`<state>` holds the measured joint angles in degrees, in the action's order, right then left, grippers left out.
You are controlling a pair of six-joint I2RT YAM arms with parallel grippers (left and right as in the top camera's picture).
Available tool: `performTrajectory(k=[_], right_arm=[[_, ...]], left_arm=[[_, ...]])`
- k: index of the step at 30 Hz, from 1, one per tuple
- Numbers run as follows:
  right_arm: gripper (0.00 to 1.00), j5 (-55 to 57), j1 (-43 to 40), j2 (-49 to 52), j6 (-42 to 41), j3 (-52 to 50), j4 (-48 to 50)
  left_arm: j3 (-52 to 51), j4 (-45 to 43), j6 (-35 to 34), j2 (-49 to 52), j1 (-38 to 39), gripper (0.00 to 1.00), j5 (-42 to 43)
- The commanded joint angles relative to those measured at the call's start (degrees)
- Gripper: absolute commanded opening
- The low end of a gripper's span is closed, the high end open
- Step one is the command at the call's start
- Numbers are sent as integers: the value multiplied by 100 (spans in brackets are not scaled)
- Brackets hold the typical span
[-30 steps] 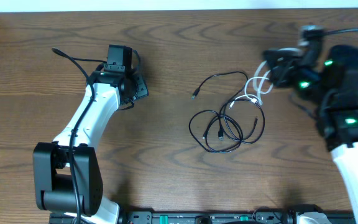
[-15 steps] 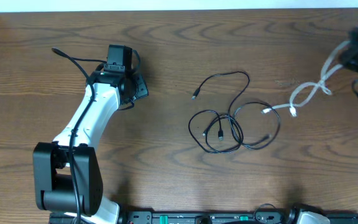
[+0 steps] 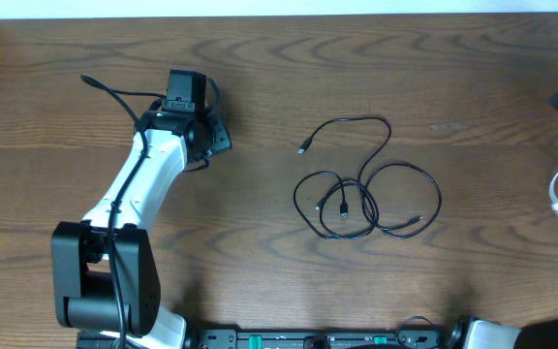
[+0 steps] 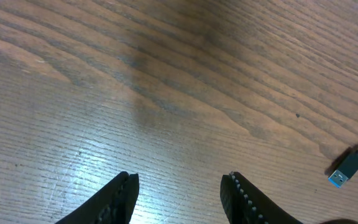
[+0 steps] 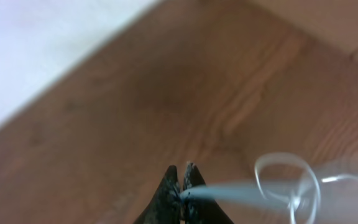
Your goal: Untangle cables
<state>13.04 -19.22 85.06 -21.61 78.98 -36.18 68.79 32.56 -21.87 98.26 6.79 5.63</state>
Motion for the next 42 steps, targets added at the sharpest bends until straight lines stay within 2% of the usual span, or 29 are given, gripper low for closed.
performTrajectory(k=[1,7,8,9,11,12,14,16,17,21,24,25,26,27,28,29,35,38,40,42], right_arm=[[1,203,-96,468,90,72,-101],[1,138,-127,1263,87,72,-385],[5,140,-127,1388,87,72,-424],[15,140,-129,1486,87,72,-466],[40,140,-138,1655,87,72,-533],[59,142,-142,1725,87,72,-557],[89,140,-142,1838,87,72,-588],[98,131,-138,1902,83,72,-605],[99,85,-136,1915,85,72,-621],[99,-841,-131,1912,85,72,-748],[81,-1917,-103,1915,85,66,-925],[73,-2243,-94,1915,87,63,-1012],[60,-2496,-85,1915,85,57,-1102],[41,-2704,-68,1915,87,39,-1176],[16,-2850,-37,1915,87,-4,-1241],[1,-2927,7,1915,87,-52,-1294],[2,-3252,584,1915,85,-586,-1283],[15,-3335,1054,1915,79,-916,-1064],[20,-3338,1403,1915,39,-1123,-881],[24,-3340,1722,1915,39,-1276,-752]], left_arm=[[-50,-4,7,59,-22,48,-72],[-50,-4,7,59,-22,48,-72],[-50,-4,9,59,-22,48,-72],[-50,-4,9,59,-22,48,-72],[-50,-4,7,59,-22,48,-72],[-50,-4,9,59,-22,48,-72],[-50,-4,7,59,-22,48,-72],[-50,-4,7,59,-22,48,-72],[-50,-4,9,59,-22,48,-72],[-50,-4,7,59,-22,48,-72],[-50,-4,7,59,-22,48,-72],[-50,-4,7,59,-22,31,-72],[-50,-2,7,59,-22,8,-70],[-50,-2,2,59,-22,8,-59],[-50,-4,7,59,-17,8,-31],[-50,-4,7,59,-11,8,-31],[-50,-4,7,59,-7,8,-31],[-50,-7,7,59,-7,11,-33],[-50,-9,7,59,-7,17,-33],[-50,-7,7,59,-7,17,-33]])
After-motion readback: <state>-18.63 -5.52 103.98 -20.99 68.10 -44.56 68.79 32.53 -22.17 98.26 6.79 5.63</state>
